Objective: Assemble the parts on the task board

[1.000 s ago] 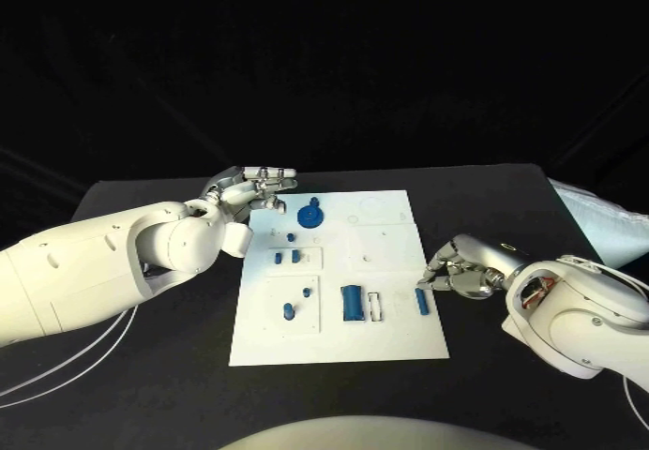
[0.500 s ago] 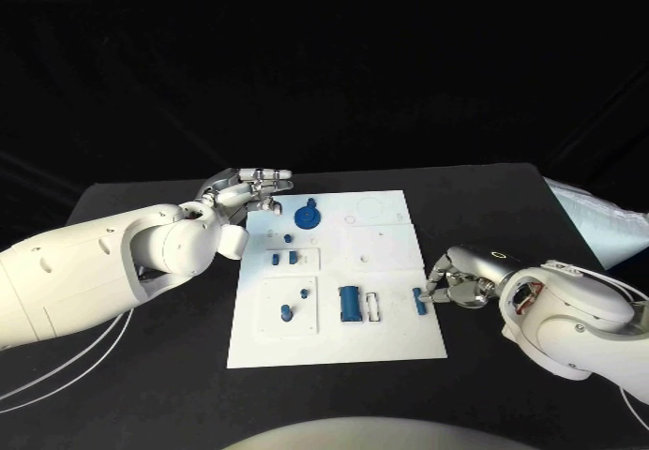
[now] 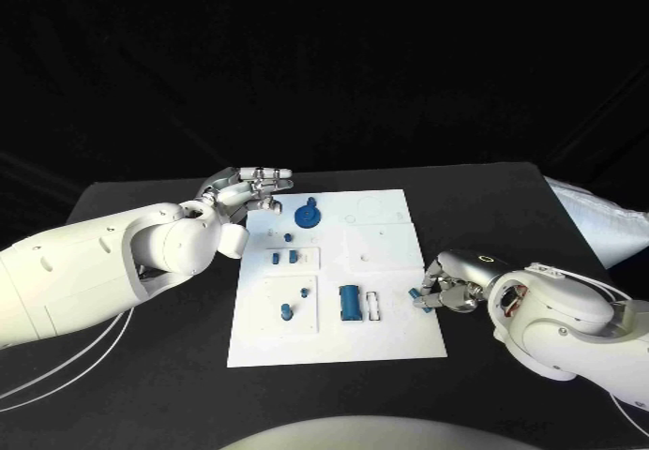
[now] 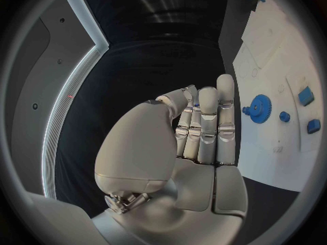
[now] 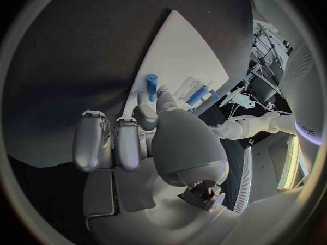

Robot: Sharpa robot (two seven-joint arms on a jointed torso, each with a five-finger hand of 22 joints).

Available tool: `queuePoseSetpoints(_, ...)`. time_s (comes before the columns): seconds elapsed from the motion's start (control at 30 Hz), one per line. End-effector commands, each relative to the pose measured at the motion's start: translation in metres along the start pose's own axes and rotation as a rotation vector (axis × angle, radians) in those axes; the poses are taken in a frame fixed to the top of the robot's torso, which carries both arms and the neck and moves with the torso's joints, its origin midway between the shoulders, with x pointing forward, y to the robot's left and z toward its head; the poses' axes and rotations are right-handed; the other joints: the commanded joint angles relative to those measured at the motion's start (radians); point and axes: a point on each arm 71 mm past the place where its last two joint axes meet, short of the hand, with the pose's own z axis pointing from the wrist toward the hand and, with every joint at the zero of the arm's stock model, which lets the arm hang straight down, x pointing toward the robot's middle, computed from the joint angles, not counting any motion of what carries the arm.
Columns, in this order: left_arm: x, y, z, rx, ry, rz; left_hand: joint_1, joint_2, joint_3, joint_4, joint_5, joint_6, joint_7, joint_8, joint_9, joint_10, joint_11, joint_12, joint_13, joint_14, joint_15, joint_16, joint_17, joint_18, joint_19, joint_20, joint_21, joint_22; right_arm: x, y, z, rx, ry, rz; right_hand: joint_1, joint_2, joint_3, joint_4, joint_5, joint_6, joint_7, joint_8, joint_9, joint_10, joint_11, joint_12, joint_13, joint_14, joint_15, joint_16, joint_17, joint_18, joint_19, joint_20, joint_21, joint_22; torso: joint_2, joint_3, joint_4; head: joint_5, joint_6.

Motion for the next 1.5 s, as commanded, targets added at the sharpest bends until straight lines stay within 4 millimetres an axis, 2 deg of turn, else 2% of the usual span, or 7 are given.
queuePoseSetpoints(0.03, 0.002, 0.000, 0.000, 0.006, 0.022, -0.002, -0.005, 0.007, 0.000, -0.006, 0.004, -0.010, 0.001, 0.004, -0.001, -0.007, 0.003, 0.004, -0.001, -0.007, -0.001, -0.006, -0.001, 0.012, -0.007, -0.001, 0.002, 0.001, 0.006, 0.002, 0.001, 0.007, 0.032, -0.062, 0.019, -0.006, 0.014, -0.008, 0.011, 0.009, -0.003, -0.008, -0.001, -0.004, -0.004, -0.008, -0.002, 0.054, 0.003, -0.006, -0.002, -0.008, -0.003, 0.001, -0.004, -0.002, -0.001, -0.0003, 0.0001, 0.000, -0.002)
queuePoseSetpoints(0.33, 0.002, 0.000, 0.000, 0.005, 0.023, -0.003, -0.005, 0.007, 0.000, -0.006, 0.004, -0.010, 0.001, 0.004, -0.001, -0.007, 0.003, 0.004, -0.001, -0.007, -0.001, -0.006, -0.001, 0.012, -0.007, -0.001, 0.002, 0.001, 0.011, 0.009, 0.008, -0.002, 0.032, -0.171, 0.068, -0.008, 0.047, -0.035, 0.005, 0.011, -0.005, -0.014, -0.002, -0.009, -0.006, -0.019, -0.007, 0.053, 0.001, -0.011, -0.007, -0.007, -0.005, -0.002, -0.008, -0.007, 0.000, -0.0004, 0.0007, 0.001, -0.003)
queuePoseSetpoints(0.47, 0.002, 0.000, 0.000, 0.005, 0.022, -0.002, -0.007, 0.007, 0.001, -0.008, 0.004, -0.011, 0.001, 0.005, -0.001, -0.010, 0.004, 0.007, -0.002, -0.009, 0.000, -0.008, -0.005, 0.012, -0.008, 0.000, 0.003, 0.003, 0.013, 0.013, 0.010, -0.008, 0.033, -0.263, 0.118, -0.003, 0.093, -0.065, -0.029, 0.014, -0.006, -0.020, -0.004, -0.015, -0.008, -0.031, -0.012, 0.052, -0.001, -0.014, -0.010, -0.007, -0.006, -0.005, -0.010, -0.008, -0.001, -0.0010, 0.0013, 0.002, -0.003)
queuePoseSetpoints(0.77, 0.002, 0.000, 0.000, 0.002, 0.023, -0.003, -0.007, 0.007, 0.001, -0.008, 0.004, -0.011, 0.001, 0.005, -0.001, -0.010, 0.004, 0.007, -0.002, -0.009, 0.000, -0.008, -0.005, 0.012, -0.008, 0.000, 0.003, 0.003, 0.015, 0.018, 0.010, -0.015, 0.045, -0.345, 0.141, -0.007, 0.165, -0.094, -0.001, 0.030, -0.010, -0.022, -0.001, -0.008, -0.012, -0.030, -0.008, 0.055, -0.004, -0.008, 0.001, -0.012, 0.007, -0.008, 0.001, 0.018, 0.000, 0.0005, -0.0006, 0.004, -0.003)
queuePoseSetpoints(1.17, 0.003, 0.000, 0.000, 0.000, 0.026, -0.003, -0.007, 0.007, 0.001, -0.008, 0.004, -0.011, 0.001, 0.005, -0.001, -0.010, 0.004, 0.007, -0.002, -0.009, 0.000, -0.008, -0.005, 0.012, -0.008, 0.000, 0.003, 0.003, 0.013, 0.021, 0.005, -0.003, 0.020, -0.100, 0.030, -0.051, 0.293, -0.041, 0.155, 0.039, -0.018, -0.026, 0.013, 0.019, -0.019, -0.007, 0.013, 0.062, -0.009, 0.009, 0.028, -0.019, 0.027, -0.014, 0.019, 0.057, 0.000, -0.0003, 0.0011, 0.000, -0.003)
queuePoseSetpoints(1.3, 0.003, 0.000, 0.001, -0.001, 0.026, -0.003, -0.007, 0.007, 0.001, -0.008, 0.004, -0.011, 0.001, 0.005, -0.001, -0.010, 0.004, 0.007, -0.002, -0.009, 0.000, -0.008, -0.005, 0.012, -0.008, 0.000, 0.003, 0.003, 0.010, 0.022, 0.003, 0.011, 0.008, 0.044, -0.008, -0.082, 0.342, -0.019, 0.168, 0.042, -0.019, -0.026, 0.022, 0.026, -0.019, 0.001, 0.022, 0.063, -0.012, 0.014, 0.035, -0.021, 0.031, -0.016, 0.024, 0.065, 0.000, -0.0002, 0.0008, -0.001, -0.003)
queuePoseSetpoints(1.5, 0.004, 0.001, 0.001, -0.001, 0.028, -0.004, -0.007, 0.007, 0.001, -0.008, 0.004, -0.011, 0.001, 0.005, -0.001, -0.010, 0.004, 0.007, -0.002, -0.009, 0.000, -0.008, -0.005, 0.012, -0.008, 0.000, 0.003, 0.003, 0.008, 0.028, 0.001, 0.018, -0.003, 0.201, -0.036, -0.100, 0.376, 0.000, 0.178, 0.044, -0.019, -0.026, 0.028, 0.030, -0.019, 0.008, 0.030, 0.064, -0.011, 0.017, 0.040, -0.021, 0.033, -0.017, 0.026, 0.071, 0.000, -0.0008, 0.0014, -0.002, -0.003)
